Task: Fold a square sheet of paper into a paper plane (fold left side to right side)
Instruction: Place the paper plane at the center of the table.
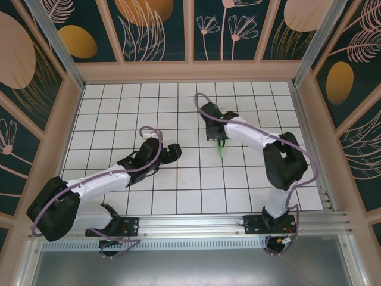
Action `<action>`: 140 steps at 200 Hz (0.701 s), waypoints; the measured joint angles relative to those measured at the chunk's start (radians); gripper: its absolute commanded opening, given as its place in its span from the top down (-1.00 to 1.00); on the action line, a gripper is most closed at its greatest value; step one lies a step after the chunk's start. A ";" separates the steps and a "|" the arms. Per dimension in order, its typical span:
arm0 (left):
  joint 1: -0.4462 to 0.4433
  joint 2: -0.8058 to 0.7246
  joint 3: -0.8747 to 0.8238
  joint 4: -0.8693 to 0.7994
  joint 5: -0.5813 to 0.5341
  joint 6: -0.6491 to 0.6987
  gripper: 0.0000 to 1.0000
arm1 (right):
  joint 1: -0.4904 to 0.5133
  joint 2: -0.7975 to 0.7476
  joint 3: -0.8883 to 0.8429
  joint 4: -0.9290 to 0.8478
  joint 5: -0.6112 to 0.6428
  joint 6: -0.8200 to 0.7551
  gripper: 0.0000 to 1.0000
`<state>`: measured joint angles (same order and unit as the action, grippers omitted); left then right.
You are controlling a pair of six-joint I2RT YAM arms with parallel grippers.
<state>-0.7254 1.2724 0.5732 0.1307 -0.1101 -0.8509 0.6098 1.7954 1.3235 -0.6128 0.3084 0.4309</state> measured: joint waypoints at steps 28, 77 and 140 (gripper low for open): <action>0.000 0.000 0.000 0.000 0.002 0.000 -0.65 | -0.069 0.024 0.012 0.025 -0.068 -0.024 1.00; 0.000 0.000 0.000 0.000 0.009 0.001 -0.67 | -0.100 0.164 0.071 0.034 -0.123 -0.056 1.00; 0.000 0.000 0.000 0.000 0.023 0.002 -0.67 | -0.117 0.193 0.105 0.032 -0.161 -0.060 0.66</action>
<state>-0.7254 1.2728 0.5732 0.1307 -0.0868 -0.8494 0.4927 1.9881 1.4281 -0.5804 0.1471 0.3706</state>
